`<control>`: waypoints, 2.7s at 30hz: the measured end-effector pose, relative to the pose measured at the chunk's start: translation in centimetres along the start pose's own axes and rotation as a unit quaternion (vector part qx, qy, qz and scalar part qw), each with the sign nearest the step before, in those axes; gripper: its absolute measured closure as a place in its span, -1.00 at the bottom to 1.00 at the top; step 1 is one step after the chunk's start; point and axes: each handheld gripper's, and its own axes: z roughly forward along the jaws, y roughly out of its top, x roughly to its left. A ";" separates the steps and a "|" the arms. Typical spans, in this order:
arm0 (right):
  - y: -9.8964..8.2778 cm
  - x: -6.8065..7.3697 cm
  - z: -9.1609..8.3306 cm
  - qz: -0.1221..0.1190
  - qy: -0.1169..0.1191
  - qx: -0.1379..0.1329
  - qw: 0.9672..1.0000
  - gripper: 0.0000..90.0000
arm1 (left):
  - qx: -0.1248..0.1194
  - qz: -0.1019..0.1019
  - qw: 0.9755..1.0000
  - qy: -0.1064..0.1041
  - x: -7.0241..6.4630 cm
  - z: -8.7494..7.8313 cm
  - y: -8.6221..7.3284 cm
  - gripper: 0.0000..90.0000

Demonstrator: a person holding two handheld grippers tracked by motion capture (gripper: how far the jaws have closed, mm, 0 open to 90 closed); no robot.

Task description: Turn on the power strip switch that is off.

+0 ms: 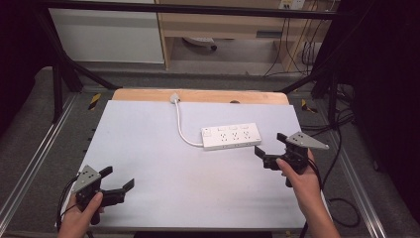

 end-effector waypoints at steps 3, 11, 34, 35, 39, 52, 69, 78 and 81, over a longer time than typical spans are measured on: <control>0.3 0.0 0.3 0.000 0.001 0.003 1.000 -0.95 | 0.001 0.002 1.000 -0.001 0.0 0.0 0.0 -0.87; 1.4 0.0 1.3 -0.010 0.004 0.006 1.000 -0.96 | 0.003 0.000 1.000 -0.001 0.0 0.1 -0.1 -0.87; 3.0 0.0 4.8 -0.002 0.002 0.013 1.000 -0.93 | 0.006 0.002 1.000 0.000 0.1 0.1 -0.1 -0.87; 3.1 0.0 5.0 -0.001 0.001 0.014 1.000 -0.93 | 0.006 0.003 1.000 0.000 0.1 0.2 -0.1 -0.87; 3.2 -0.1 5.3 -0.001 -0.001 0.013 1.000 -0.93 | 0.006 0.004 1.000 0.000 0.1 0.2 -0.1 -0.87; 3.5 0.2 7.1 0.005 -0.008 0.018 1.000 -0.92 | 0.008 0.005 1.000 0.002 0.1 0.2 -0.2 -0.87; 3.1 0.2 8.8 0.011 -0.007 0.023 1.000 -0.90 | 0.009 0.007 1.000 0.001 0.1 0.2 -0.2 -0.87; 2.8 0.2 10.1 0.006 -0.007 0.034 0.999 -0.89 | 0.009 0.007 1.000 0.001 0.1 0.2 -0.2 -0.87; 2.8 0.2 10.6 0.004 -0.008 0.038 0.999 -0.89 | 0.009 0.008 1.000 0.001 0.1 0.2 -0.2 -0.87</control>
